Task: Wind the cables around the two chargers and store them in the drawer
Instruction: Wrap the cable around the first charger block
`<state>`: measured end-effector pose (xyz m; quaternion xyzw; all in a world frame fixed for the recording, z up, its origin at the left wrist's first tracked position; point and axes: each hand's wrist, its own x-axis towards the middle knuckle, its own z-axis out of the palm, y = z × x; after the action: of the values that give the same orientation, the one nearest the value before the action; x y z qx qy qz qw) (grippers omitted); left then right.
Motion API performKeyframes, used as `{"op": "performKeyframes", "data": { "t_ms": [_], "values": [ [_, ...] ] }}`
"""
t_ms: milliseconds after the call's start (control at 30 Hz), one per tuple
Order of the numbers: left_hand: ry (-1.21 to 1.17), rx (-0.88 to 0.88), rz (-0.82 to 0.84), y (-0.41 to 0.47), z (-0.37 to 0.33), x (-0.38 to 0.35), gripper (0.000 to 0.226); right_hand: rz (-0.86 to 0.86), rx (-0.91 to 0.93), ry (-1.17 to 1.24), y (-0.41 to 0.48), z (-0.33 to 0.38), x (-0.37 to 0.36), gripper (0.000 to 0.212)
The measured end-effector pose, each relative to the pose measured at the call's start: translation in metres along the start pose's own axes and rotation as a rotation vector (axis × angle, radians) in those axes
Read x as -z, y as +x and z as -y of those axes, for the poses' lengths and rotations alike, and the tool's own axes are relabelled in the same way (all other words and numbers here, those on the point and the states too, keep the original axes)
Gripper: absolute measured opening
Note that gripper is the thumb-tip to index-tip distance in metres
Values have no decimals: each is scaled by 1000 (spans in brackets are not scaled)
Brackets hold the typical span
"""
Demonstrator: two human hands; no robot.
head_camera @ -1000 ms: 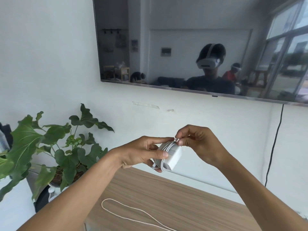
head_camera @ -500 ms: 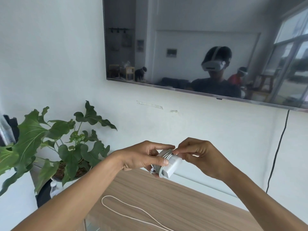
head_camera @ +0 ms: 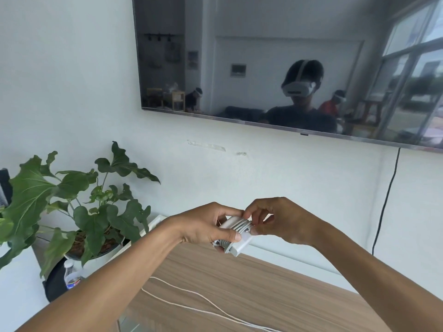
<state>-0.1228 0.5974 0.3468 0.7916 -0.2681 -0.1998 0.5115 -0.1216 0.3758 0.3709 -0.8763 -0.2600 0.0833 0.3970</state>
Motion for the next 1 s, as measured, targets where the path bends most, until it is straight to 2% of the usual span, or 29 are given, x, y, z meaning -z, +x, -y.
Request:
{"op": "performKeyframes", "data": {
  "t_ms": [367, 600, 800, 1000],
  "values": [
    [80, -57, -121, 5, 4, -3, 43, -184, -91, 72, 6, 2, -16, 24],
    [124, -32, -267, 6, 17, -7, 53, -462, -31, 71, 5, -9, -46, 15],
    [14, -70, -332, 9, 21, -5, 55, -747, 13, 125, 8, -15, -65, 12],
    [39, -68, -376, 8, 31, -5, 55, -699, 98, 79, 9, -21, -72, 21]
  ]
}}
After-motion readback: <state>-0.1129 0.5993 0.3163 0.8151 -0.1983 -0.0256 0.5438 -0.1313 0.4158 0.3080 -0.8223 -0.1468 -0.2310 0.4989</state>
